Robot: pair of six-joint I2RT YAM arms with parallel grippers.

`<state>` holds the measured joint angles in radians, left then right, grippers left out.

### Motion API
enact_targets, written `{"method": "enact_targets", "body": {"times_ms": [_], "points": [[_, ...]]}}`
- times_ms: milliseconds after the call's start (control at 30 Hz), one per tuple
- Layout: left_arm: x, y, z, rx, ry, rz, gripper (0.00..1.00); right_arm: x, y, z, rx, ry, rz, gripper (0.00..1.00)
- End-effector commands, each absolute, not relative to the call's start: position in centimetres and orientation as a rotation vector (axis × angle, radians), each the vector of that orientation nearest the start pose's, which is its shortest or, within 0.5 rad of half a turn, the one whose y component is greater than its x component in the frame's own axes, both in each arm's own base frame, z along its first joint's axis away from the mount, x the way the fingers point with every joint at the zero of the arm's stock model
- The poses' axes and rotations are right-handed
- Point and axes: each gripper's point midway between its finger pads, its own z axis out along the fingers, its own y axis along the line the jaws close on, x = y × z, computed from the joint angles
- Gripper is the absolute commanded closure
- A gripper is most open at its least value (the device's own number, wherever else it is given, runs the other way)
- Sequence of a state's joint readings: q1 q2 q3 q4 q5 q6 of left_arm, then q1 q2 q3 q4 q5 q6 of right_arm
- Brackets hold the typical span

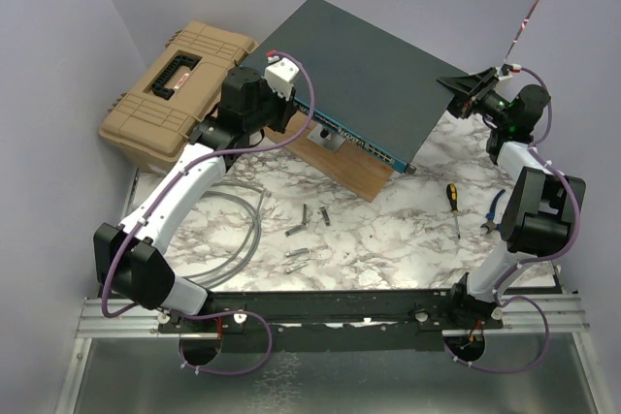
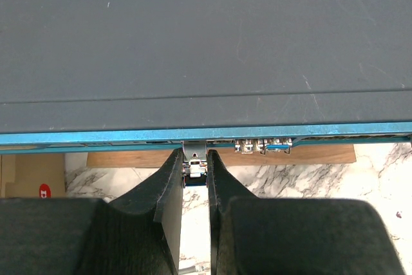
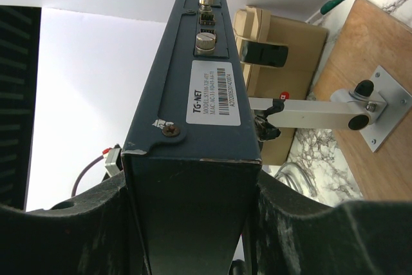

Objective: Insert the plug into the switch port
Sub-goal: Insert the connector into the switch port.

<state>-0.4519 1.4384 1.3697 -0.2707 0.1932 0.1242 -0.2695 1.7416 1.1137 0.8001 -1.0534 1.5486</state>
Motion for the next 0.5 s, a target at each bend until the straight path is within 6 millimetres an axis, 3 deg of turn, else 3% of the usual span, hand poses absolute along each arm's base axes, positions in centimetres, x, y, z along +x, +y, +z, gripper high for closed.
{"method": "enact_targets", "body": {"times_ms": [0,100,367,467], "points": [[39.8,-24.7,33.4,0.7,1.67,-0.495,0.97,45.3,5.7,30.2,0.418,1.681,1.689,0.88],[39.6,-24.5,33.4,0.696,1.67,-0.489,0.9,45.3,5.7,30.1,0.423,1.682,1.689,0.88],[38.4,-22.6,32.7,0.666,1.687,-0.421,0.58,45.4,5.6,30.0,0.439,1.682,1.687,0.88],[37.7,-21.9,32.2,0.656,1.699,-0.405,0.54,45.5,5.6,29.9,0.445,1.685,1.688,0.88]]}}
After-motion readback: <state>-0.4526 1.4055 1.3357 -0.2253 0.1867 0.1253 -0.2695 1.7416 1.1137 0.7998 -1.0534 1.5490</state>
